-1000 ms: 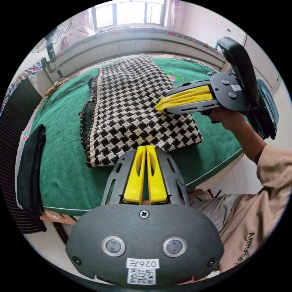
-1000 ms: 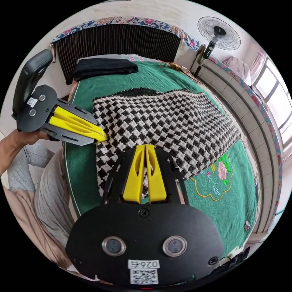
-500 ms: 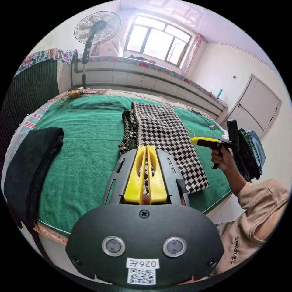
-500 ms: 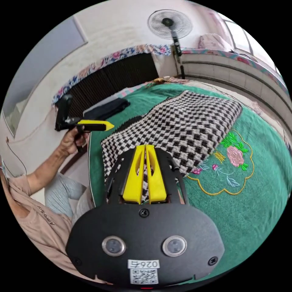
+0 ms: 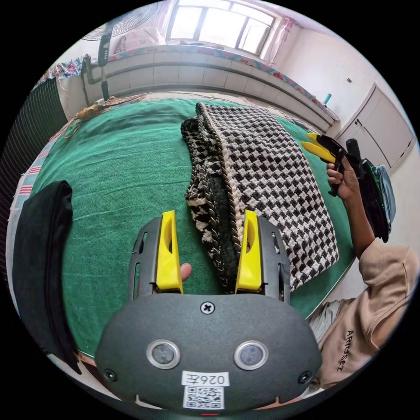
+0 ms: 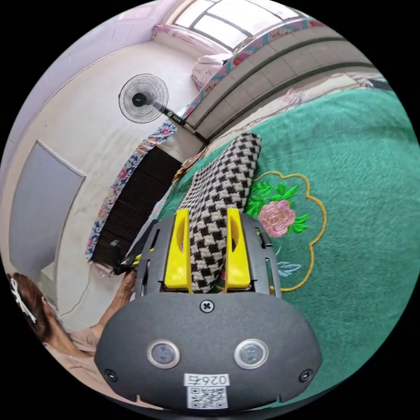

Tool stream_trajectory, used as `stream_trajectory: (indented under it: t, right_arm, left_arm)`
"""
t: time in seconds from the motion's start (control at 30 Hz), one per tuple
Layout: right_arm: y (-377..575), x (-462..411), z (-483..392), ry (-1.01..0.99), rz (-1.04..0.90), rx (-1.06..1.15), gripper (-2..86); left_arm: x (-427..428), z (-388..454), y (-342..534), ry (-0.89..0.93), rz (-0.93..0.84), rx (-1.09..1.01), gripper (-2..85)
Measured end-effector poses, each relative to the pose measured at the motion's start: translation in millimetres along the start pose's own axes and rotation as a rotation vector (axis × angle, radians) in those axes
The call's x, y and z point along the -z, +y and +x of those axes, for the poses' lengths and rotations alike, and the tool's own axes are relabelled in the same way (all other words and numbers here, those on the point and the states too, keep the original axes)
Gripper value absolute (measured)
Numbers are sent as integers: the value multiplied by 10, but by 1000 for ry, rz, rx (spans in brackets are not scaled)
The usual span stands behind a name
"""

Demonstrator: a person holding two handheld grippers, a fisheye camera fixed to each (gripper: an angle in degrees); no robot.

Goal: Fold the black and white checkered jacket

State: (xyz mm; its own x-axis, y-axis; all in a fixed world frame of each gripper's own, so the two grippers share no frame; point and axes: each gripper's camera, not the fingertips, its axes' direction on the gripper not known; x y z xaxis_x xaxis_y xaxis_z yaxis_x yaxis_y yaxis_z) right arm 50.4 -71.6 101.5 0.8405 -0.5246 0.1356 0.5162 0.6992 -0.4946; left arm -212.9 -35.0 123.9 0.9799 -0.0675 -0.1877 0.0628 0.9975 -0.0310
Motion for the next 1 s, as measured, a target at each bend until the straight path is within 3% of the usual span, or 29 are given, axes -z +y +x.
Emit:
stream_trajectory:
  t: [0.1, 0.2, 0.27, 0.4, 0.6, 0.77, 0.9, 1.0]
  right_arm:
    - [-70, 69, 131, 123, 66, -20, 119]
    - [-181, -125, 400, 222, -13, -53, 157]
    - [-210, -329, 630, 107, -86, -98, 157]
    - [-196, -467, 897, 24, -53, -121, 125]
    - [-136, -710, 1188, -98, -39, -126, 92]
    - [-56, -743, 1359, -167, 8, -108, 113]
    - [49, -681, 1672, -350, 36, -152, 155]
    - [83, -658, 1659, -282, -9, -131, 150]
  left_arm:
    - [-52, -74, -37, 84, 2, 30, 251]
    - [-120, 27, -23, 15, 7, 1, 271]
    - [-131, 95, 6, -16, 17, -21, 261]
    - [-168, 98, 11, 65, 17, -39, 185]
    - [-237, -12, 51, 99, 58, -21, 183]
    - [-289, -45, 37, 78, 57, -20, 166]
    - [-334, -87, 15, 103, 57, -33, 167]
    - [-389, -162, -21, 130, 47, -21, 169]
